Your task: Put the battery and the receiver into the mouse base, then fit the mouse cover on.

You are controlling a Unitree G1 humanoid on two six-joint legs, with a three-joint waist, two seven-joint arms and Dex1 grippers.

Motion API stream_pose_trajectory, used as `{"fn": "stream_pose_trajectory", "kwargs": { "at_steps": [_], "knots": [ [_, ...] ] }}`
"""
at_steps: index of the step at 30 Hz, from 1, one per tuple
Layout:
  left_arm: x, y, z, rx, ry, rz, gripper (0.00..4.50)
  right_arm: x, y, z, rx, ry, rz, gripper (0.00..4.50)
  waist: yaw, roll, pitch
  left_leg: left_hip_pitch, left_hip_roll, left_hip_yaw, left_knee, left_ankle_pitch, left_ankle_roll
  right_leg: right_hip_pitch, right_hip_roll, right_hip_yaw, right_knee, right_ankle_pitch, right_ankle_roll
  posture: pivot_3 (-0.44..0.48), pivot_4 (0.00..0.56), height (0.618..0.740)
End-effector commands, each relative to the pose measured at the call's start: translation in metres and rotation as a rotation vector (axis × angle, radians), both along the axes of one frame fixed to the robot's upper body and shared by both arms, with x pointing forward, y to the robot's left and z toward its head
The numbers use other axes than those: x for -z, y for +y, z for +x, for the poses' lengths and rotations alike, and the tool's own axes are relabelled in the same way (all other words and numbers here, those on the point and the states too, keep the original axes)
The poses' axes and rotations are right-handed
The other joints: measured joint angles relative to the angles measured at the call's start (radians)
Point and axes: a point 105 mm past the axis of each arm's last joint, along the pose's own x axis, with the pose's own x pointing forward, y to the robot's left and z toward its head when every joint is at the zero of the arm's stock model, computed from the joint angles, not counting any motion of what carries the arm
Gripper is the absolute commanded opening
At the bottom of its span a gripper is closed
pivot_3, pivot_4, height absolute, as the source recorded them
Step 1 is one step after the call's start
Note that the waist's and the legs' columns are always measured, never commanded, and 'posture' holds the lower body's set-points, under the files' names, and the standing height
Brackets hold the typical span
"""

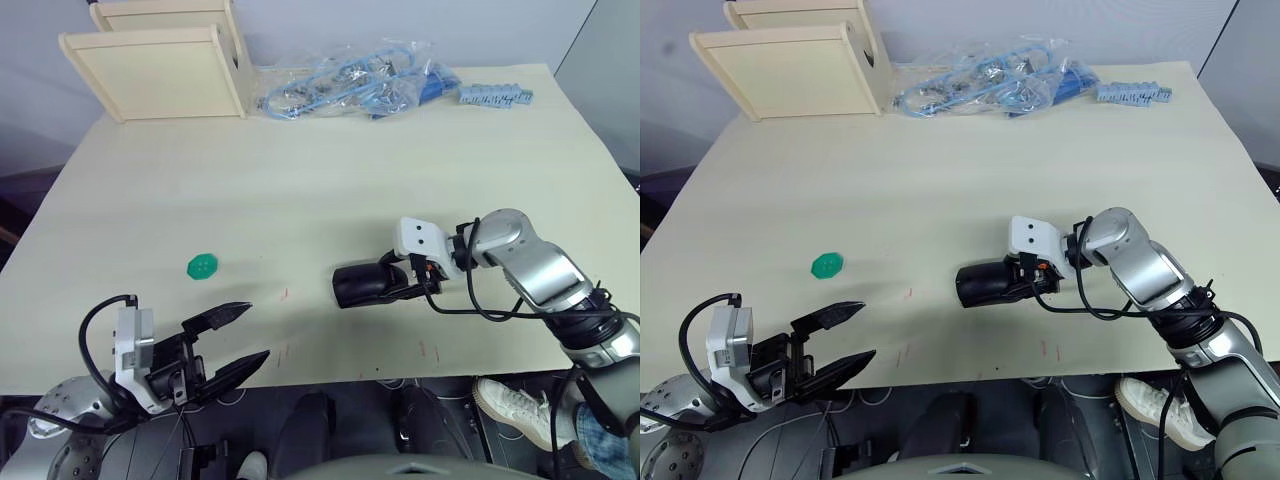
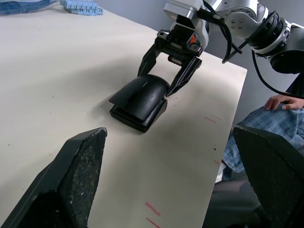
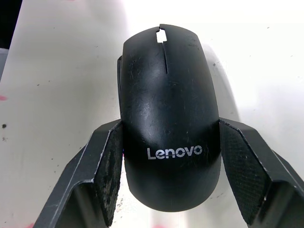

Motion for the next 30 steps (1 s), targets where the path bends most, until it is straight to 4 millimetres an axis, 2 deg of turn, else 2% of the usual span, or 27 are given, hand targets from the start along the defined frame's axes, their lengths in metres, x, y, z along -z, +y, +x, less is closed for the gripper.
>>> {"fn": "stream_pose_trajectory", "kwargs": {
  "at_steps": [1, 26, 29, 30],
  "knots": [
    [-0.0088, -0.0033, -0.0024, 0.017, -0.042, 0.006, 4.5, -0.0119, 0.0037, -0.0019, -0.026, -0.033, 0.022, 2.82, 0.0, 0.0, 0.0, 0.0, 0.0, 0.0, 0.0, 0.0, 0.0, 0.0, 0.0, 0.0, 0.0, 0.0, 0.0, 0.0, 0.15, 0.74],
    [-0.0086, -0.0032, -0.0032, 0.017, -0.04, 0.006, 4.5, -0.0066, 0.0015, -0.0043, -0.025, -0.008, 0.009, 2.82, 0.0, 0.0, 0.0, 0.0, 0.0, 0.0, 0.0, 0.0, 0.0, 0.0, 0.0, 0.0, 0.0, 0.0, 0.0, 0.0, 0.15, 0.74],
    [-0.0084, -0.0034, -0.0033, 0.017, -0.039, 0.006, 4.5, -0.0063, 0.0014, -0.0042, -0.024, -0.008, 0.008, 3.89, 0.0, 0.0, 0.0, 0.0, 0.0, 0.0, 0.0, 0.0, 0.0, 0.0, 0.0, 0.0, 0.0, 0.0, 0.0, 0.0, 0.15, 0.74],
    [-0.0084, -0.0033, -0.0033, 0.017, -0.039, 0.005, 4.5, -0.0065, 0.0016, -0.004, -0.024, -0.008, 0.009, 4.43, 0.0, 0.0, 0.0, 0.0, 0.0, 0.0, 0.0, 0.0, 0.0, 0.0, 0.0, 0.0, 0.0, 0.0, 0.0, 0.0, 0.15, 0.74]
  ]
}}
